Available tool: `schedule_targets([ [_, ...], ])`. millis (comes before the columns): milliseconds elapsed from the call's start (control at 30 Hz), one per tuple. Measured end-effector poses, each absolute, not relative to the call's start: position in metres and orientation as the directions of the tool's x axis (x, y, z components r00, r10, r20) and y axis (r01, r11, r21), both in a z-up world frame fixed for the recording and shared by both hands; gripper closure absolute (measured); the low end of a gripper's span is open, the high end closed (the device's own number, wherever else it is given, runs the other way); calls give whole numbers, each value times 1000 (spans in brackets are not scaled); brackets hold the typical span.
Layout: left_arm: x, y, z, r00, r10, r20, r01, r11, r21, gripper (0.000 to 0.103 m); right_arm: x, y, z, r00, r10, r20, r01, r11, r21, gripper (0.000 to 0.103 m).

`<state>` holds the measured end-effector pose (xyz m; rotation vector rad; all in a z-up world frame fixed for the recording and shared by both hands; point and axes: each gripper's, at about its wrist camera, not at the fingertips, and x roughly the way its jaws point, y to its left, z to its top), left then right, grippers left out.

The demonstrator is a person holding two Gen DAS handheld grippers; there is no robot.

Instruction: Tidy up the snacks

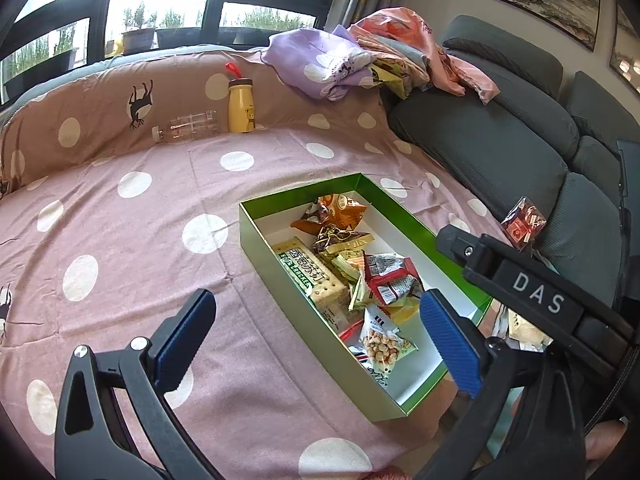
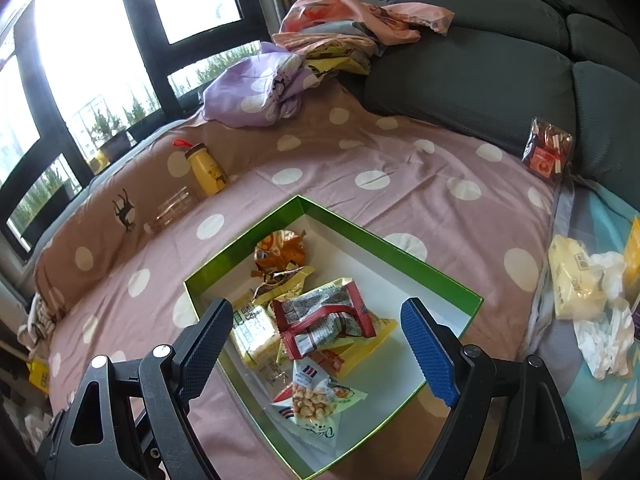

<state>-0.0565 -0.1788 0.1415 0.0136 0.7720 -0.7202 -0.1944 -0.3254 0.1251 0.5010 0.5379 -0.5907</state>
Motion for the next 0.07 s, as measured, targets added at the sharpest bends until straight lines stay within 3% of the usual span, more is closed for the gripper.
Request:
schedule_targets([
  [67, -57, -178, 142, 494, -588, -640, 597, 765, -242, 1, -194, -325, 125, 704, -383, -598, 632, 723, 281, 17],
])
